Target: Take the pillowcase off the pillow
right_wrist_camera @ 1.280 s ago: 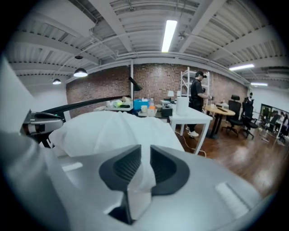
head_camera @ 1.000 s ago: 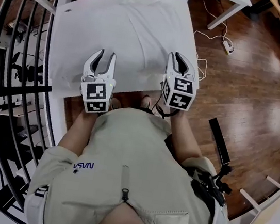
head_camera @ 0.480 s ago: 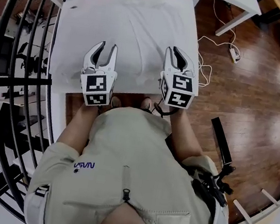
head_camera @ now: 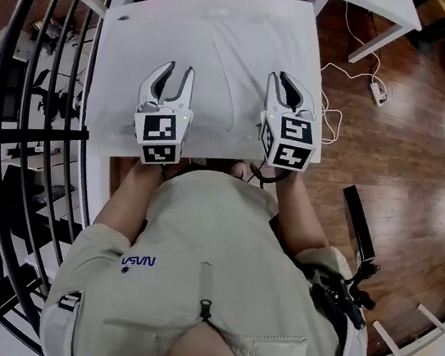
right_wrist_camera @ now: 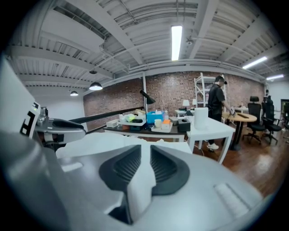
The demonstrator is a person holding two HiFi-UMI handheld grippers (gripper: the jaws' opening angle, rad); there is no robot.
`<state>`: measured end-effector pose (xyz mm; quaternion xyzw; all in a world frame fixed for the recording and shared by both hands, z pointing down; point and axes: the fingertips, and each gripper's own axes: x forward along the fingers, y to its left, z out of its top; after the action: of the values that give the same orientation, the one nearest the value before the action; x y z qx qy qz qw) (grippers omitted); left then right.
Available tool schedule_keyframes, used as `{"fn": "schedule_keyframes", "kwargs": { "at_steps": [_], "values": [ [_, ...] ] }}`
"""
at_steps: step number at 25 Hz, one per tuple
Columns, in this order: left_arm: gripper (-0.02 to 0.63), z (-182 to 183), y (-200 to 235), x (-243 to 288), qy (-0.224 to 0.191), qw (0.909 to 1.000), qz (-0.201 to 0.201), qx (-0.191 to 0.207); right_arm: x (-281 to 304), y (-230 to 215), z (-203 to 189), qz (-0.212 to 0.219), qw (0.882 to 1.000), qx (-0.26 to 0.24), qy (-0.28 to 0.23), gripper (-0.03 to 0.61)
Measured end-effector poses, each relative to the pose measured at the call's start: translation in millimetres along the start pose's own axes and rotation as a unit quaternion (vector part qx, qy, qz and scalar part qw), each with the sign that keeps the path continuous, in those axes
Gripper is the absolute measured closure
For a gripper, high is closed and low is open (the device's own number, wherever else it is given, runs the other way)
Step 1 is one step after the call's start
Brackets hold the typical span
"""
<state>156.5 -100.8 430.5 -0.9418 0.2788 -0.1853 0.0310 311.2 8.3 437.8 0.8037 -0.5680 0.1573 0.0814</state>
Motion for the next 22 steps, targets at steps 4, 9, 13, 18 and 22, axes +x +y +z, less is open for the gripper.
{"fn": "schedule_keyframes", "kwargs": {
  "at_steps": [4, 9, 13, 18, 22],
  "values": [
    [0.468, 6, 12, 17, -0.003, 0.9999, -0.016, 0.002, 9, 1, 8, -0.011, 1.0, 0.0, 0.005, 0.515],
    [0.461, 9, 21, 32, -0.008, 0.999, -0.043, -0.003, 17, 0, 13, -0.034, 0.999, -0.002, 0.018, 0.515],
    [0.454, 8, 26, 43, -0.01, 0.9978, -0.064, -0.017, 22, 0, 16, -0.052, 0.998, -0.004, 0.03, 0.515],
    [0.433, 4, 28, 53, -0.012, 0.9954, -0.093, -0.019, 31, 2, 25, -0.073, 0.997, -0.001, 0.027, 0.515],
    [0.416, -10, 26, 61, 0.009, 0.995, -0.094, -0.032, 41, -3, 26, -0.068, 0.997, -0.001, 0.029, 0.515]
  ]
}}
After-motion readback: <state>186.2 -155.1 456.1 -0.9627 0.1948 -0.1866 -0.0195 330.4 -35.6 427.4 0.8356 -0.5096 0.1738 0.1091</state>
